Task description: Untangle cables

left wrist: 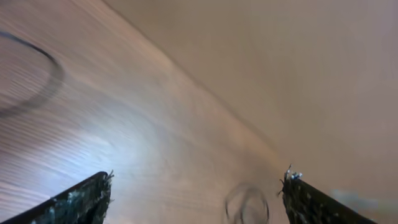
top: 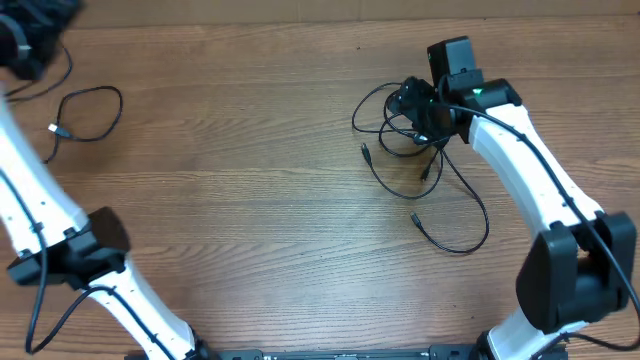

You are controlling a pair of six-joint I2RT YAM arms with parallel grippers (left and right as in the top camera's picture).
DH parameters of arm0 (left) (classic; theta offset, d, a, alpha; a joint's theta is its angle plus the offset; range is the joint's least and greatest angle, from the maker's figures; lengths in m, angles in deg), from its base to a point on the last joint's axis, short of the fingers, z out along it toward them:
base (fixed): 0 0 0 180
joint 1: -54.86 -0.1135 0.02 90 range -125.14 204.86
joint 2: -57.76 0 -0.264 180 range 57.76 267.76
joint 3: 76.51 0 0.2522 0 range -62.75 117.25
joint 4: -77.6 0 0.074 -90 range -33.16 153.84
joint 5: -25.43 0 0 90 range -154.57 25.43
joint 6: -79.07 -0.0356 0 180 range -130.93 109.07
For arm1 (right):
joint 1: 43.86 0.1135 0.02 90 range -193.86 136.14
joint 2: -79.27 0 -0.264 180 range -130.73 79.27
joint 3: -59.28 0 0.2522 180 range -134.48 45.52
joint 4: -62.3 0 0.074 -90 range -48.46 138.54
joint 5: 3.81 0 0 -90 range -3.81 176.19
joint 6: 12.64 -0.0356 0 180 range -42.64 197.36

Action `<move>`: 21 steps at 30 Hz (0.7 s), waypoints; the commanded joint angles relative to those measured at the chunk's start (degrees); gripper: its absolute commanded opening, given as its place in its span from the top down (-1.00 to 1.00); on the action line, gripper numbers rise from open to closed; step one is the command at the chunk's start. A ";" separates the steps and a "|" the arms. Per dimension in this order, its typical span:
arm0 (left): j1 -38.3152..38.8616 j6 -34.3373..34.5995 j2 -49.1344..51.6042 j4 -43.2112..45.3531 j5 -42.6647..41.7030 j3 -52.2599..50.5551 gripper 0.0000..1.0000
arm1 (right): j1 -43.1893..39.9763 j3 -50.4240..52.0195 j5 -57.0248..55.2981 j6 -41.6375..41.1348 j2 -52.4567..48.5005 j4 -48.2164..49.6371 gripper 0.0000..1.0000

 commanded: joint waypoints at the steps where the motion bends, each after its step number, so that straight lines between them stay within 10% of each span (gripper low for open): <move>1: 8.74 -4.44 0.00 -2.89 -2.19 0.11 -0.77 | -1.40 -1.88 0.39 1.55 4.98 -1.51 -0.78; 10: 34.82 9.68 1.27 -1.38 12.48 -3.41 -0.93 | -13.31 -2.62 -0.31 1.57 20.28 -9.18 -1.00; 21: 56.76 47.19 17.40 10.40 16.20 -13.46 -0.95 | -22.84 -2.51 -1.14 5.70 24.98 -14.32 -1.00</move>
